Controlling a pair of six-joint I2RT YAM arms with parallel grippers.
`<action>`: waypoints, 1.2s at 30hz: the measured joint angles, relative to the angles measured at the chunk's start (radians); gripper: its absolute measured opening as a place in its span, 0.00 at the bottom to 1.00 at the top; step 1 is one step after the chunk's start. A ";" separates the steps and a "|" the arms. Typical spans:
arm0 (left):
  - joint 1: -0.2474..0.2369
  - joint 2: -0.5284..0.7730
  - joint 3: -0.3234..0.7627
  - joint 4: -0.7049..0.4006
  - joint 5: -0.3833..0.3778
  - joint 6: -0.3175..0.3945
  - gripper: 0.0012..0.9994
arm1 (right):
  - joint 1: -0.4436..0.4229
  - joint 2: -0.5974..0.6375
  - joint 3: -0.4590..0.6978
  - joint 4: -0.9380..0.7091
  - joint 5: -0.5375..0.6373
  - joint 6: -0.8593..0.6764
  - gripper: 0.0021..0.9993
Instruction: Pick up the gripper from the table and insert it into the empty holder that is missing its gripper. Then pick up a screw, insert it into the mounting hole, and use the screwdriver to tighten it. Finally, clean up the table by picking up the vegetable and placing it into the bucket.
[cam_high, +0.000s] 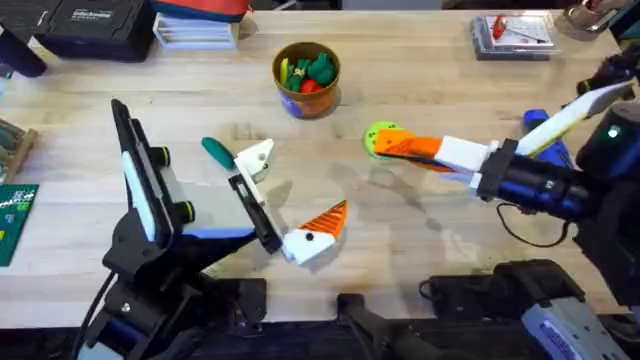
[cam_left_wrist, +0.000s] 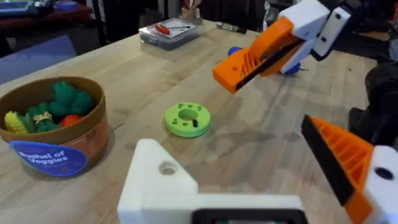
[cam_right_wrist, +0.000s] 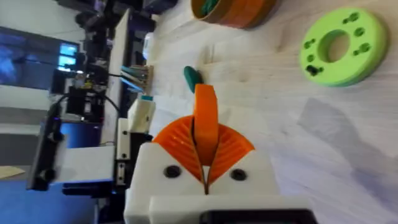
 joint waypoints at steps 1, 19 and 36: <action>0.000 0.000 0.000 0.000 0.000 0.000 0.99 | 0.018 0.000 0.000 0.014 0.008 0.033 0.01; 0.000 0.000 0.000 0.000 0.000 0.000 0.99 | 0.371 0.505 0.000 0.673 -0.016 0.325 0.01; 0.000 0.000 0.000 0.000 0.001 0.000 0.99 | 0.389 0.776 0.066 0.826 -0.275 0.412 0.01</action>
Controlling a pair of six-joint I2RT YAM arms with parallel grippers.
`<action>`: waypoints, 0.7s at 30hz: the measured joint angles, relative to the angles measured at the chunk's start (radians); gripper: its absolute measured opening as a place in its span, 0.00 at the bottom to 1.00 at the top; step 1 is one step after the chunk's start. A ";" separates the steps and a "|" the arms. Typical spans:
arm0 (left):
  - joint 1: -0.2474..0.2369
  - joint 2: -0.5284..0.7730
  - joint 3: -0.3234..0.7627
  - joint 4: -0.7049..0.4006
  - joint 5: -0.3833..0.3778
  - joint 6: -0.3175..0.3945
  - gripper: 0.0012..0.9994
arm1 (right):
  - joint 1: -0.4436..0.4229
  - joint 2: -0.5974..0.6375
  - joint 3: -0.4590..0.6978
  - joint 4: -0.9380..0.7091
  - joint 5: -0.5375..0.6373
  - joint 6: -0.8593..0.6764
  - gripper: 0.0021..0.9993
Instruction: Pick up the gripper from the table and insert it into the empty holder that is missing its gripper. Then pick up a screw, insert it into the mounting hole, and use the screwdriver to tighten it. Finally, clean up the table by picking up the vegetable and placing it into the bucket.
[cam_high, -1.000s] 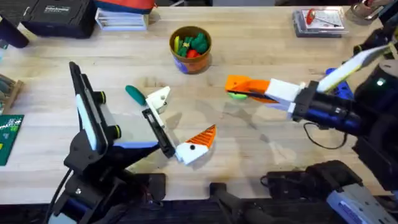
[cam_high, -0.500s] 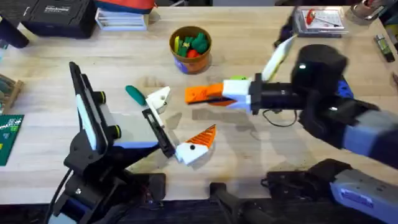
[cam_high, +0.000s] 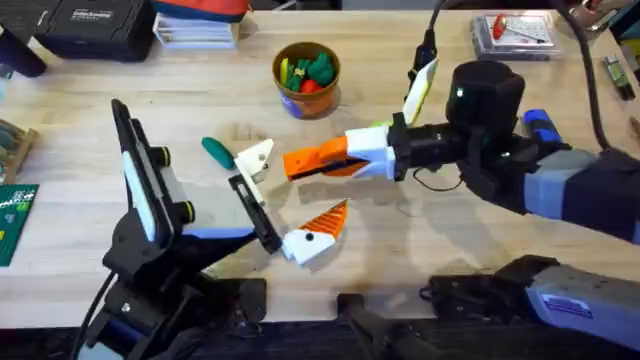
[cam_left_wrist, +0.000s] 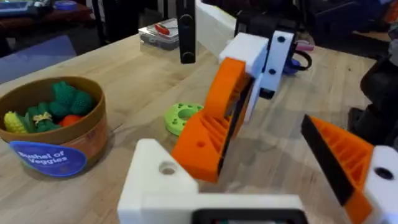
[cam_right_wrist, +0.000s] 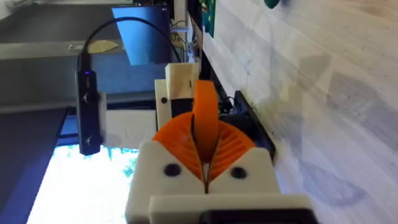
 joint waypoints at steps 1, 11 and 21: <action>0.000 0.000 0.000 0.000 0.000 0.000 0.99 | 0.000 0.000 0.004 0.000 -0.003 0.000 0.01; 0.002 0.000 0.000 0.000 0.021 0.000 0.99 | 0.035 0.025 0.065 -0.001 -0.010 0.000 0.01; 0.023 0.000 0.000 -0.002 -0.090 -0.008 0.99 | 0.068 0.205 0.170 0.097 -0.077 -0.011 0.01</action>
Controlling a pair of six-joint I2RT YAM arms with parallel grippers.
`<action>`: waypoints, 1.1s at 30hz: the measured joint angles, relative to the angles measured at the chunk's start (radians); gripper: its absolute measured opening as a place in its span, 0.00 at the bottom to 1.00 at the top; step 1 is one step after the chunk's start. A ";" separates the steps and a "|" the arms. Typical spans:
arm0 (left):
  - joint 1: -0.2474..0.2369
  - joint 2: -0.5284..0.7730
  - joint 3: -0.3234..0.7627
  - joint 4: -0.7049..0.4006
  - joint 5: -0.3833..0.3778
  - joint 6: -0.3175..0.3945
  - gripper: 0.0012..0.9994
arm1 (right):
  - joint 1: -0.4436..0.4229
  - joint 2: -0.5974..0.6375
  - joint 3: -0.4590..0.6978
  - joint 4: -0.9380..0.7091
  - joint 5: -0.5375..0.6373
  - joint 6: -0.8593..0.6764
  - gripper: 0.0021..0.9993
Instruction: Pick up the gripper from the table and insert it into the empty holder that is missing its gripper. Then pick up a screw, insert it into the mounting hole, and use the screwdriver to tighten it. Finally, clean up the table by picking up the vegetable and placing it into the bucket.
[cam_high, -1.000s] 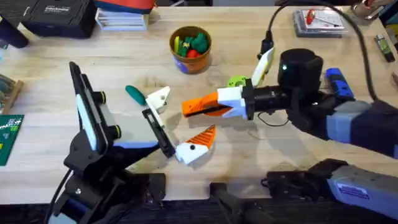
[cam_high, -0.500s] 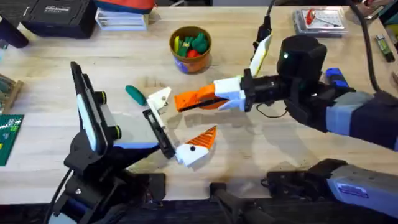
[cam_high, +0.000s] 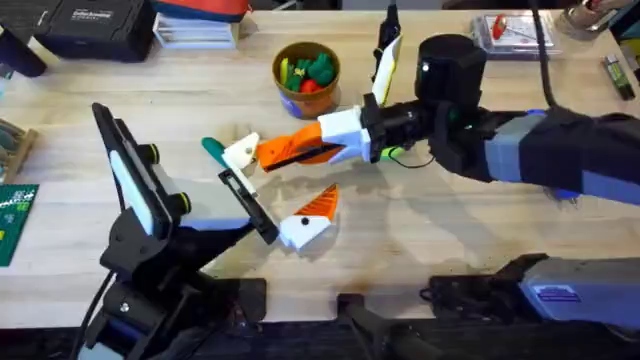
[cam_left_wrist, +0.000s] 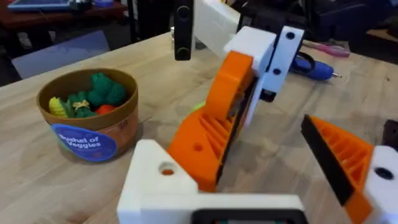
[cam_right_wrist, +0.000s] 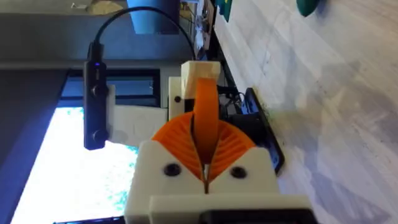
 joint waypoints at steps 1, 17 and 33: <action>0.000 0.000 0.000 0.000 -0.002 0.000 0.99 | 0.000 0.004 0.002 0.005 -0.007 0.000 0.01; -0.008 0.000 0.000 0.001 0.057 0.000 0.99 | -0.016 0.036 0.009 0.028 -0.056 -0.010 0.00; 0.006 0.000 0.000 -0.002 -0.046 -0.018 0.99 | 0.018 0.161 0.130 0.024 -0.063 -0.011 0.00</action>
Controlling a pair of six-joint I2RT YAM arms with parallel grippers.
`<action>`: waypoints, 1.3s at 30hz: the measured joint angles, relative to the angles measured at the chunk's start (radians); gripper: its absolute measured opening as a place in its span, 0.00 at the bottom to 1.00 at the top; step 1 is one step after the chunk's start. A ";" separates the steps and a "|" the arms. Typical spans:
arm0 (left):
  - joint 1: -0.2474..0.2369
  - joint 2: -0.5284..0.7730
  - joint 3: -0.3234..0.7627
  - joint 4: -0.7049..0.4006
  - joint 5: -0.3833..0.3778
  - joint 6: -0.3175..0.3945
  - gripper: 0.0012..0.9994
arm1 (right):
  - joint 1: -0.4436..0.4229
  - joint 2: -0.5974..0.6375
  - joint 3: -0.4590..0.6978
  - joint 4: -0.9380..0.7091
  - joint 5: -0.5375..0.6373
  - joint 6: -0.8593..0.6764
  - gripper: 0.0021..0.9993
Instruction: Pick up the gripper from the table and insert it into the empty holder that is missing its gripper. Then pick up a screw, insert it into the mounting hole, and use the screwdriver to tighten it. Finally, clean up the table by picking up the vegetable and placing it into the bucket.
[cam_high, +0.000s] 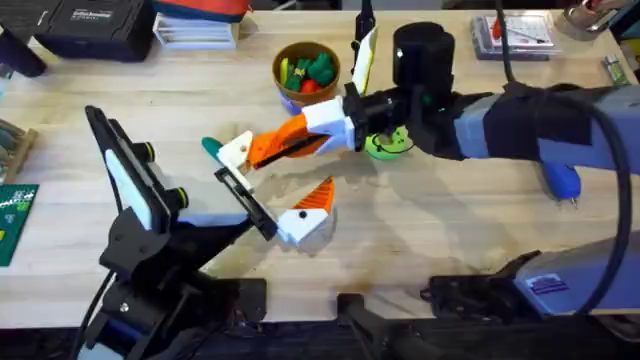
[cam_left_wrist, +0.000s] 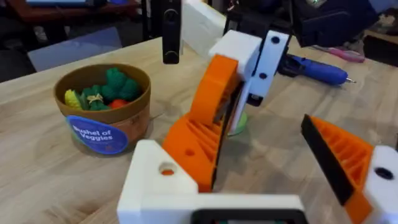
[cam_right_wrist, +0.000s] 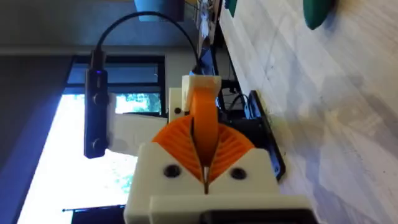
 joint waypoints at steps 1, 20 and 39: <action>0.000 0.000 0.000 0.000 -0.003 -0.001 0.99 | 0.001 0.000 0.002 -0.014 0.004 0.000 0.00; -0.007 0.000 0.000 0.004 0.064 -0.008 0.99 | -0.025 0.000 0.009 -0.042 0.002 -0.001 0.00; -0.006 0.000 0.000 0.003 0.090 -0.027 0.99 | 0.047 0.000 0.010 -0.040 0.077 -0.008 0.00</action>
